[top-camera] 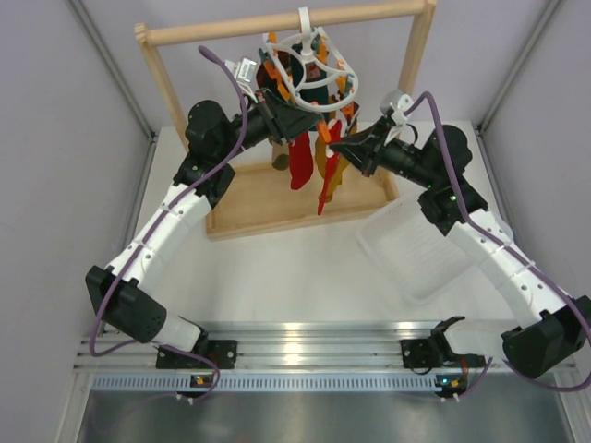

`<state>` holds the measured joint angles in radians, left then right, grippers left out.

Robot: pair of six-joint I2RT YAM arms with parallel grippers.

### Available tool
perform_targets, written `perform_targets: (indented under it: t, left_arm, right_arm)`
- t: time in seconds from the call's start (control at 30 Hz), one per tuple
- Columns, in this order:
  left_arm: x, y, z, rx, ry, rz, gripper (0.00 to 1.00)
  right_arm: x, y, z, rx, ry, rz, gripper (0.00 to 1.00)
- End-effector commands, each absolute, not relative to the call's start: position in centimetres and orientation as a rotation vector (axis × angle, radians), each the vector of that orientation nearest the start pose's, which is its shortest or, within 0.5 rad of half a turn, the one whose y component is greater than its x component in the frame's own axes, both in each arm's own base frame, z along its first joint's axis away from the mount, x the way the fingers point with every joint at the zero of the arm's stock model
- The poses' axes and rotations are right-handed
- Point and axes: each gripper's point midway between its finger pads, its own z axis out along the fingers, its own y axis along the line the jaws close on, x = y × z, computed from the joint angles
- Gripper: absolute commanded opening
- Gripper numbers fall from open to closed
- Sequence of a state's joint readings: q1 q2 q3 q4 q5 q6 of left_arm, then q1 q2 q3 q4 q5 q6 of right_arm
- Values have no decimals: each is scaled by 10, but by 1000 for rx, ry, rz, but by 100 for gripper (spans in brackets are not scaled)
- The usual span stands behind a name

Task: Clip the socks to the hanger
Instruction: Clamp the sock onto the hanger.

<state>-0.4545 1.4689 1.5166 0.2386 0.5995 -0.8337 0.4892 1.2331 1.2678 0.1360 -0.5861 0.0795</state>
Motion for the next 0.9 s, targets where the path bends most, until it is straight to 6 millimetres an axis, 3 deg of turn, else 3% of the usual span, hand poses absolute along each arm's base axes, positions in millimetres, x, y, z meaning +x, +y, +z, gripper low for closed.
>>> perform_targets:
  t: [0.0,0.47,0.87]
  left_arm:
    - [344,-292,495,225,1410,-1416,0]
    - [348,-294,493,188,1426,-1472,0]
    - [345,-293,500,182,1413,-1485,0]
  right_arm:
    - [281,273,458,-785,1145,889,0]
    - [279,285,459,-810,1116,908,0]
    - [284,291,445,-841,1126,879,0]
